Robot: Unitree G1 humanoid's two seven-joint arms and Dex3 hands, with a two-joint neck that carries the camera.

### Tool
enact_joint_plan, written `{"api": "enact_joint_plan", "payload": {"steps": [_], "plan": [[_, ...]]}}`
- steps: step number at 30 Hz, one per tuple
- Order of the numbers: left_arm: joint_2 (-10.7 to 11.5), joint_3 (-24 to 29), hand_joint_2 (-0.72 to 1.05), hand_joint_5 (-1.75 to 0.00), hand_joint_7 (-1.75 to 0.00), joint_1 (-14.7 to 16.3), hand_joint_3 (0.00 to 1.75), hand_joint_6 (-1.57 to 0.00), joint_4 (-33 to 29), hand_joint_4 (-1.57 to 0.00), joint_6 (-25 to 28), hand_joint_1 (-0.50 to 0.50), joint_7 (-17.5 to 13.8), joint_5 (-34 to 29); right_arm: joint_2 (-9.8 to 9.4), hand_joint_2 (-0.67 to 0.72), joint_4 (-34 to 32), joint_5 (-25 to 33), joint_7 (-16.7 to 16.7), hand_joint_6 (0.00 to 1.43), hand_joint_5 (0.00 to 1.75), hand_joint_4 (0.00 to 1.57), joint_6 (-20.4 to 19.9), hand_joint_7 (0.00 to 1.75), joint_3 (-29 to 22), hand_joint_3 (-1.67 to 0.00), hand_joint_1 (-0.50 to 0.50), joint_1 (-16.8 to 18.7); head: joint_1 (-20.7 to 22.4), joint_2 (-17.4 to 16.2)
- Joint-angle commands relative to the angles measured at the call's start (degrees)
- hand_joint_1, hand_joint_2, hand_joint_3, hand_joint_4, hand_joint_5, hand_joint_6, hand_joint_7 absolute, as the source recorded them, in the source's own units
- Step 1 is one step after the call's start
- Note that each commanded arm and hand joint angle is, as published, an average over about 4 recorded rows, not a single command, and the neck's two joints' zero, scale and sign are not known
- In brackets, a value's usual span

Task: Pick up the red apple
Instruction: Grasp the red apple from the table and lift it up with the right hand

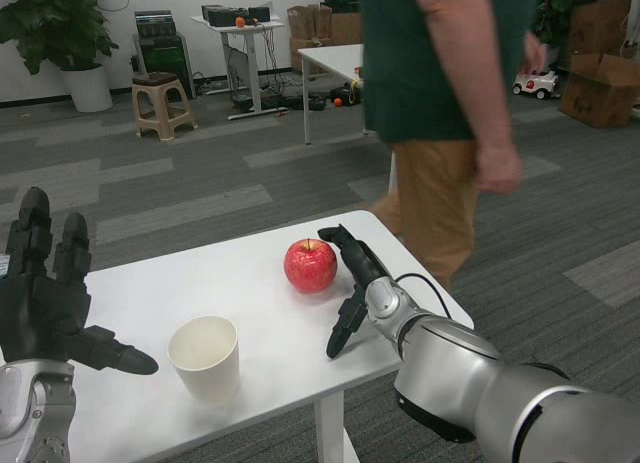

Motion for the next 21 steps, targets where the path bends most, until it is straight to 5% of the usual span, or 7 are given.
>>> {"api": "enact_joint_plan", "payload": {"steps": [1, 21], "plan": [[-0.05, 0.23, -0.55, -0.08, 0.0, 0.17, 0.04, 0.0, -0.31, 0.0, -0.41, -0.48, -0.03, -0.49, 0.28, 0.34, 0.61, -0.61, 0.58, 0.18, 0.19, 0.0, 0.96, 0.66, 0.27, 0.0, -0.42, 3.31, 0.02, -0.01], [-0.05, 0.14, -0.55, -0.1, 0.0, 0.17, 0.09, 0.0, -0.31, 0.0, -0.41, -0.48, -0.03, -0.49, -0.09, 0.34, 0.61, -0.52, 0.95, 0.24, 0.29, 0.0, 0.88, 1.19, -1.36, 0.0, -0.42, 4.81, -0.1, -0.29]]}}
